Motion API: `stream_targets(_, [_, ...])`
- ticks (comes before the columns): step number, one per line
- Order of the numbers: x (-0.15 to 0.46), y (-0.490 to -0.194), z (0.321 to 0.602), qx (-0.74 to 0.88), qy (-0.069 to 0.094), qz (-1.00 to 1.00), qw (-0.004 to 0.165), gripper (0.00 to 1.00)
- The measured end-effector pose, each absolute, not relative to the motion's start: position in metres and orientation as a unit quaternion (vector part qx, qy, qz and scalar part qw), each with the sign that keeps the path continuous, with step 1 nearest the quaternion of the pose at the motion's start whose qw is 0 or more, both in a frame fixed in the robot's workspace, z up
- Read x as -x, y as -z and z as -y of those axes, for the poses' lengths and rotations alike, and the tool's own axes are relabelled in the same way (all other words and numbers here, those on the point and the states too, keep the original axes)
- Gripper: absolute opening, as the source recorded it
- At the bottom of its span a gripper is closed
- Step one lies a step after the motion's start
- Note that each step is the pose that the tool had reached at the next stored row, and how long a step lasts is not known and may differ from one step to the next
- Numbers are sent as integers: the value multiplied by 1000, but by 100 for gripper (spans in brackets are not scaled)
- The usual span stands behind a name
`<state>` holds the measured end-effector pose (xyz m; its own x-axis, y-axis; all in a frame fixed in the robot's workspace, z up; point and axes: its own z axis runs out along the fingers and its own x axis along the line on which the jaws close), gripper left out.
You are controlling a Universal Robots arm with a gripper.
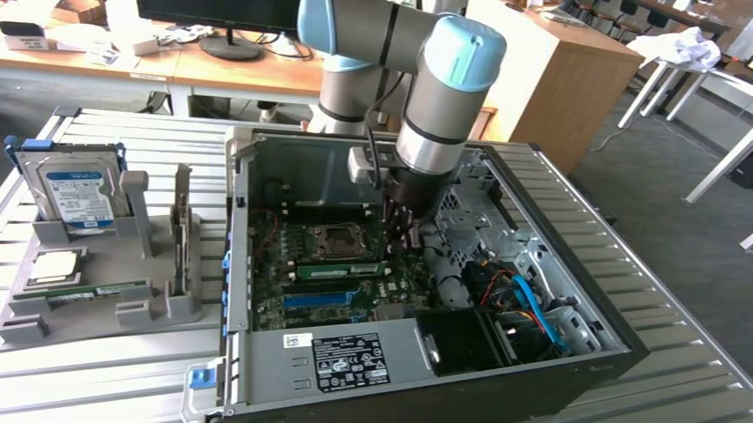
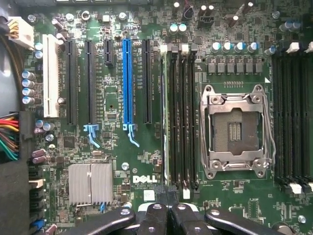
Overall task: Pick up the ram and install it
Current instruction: 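Press down the ram until it locks into place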
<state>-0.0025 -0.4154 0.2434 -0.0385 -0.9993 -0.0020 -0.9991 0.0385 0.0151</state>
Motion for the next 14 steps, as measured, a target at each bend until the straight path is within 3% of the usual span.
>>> stream_targets(14, [5, -225, 409, -694, 5, 720, 5, 10])
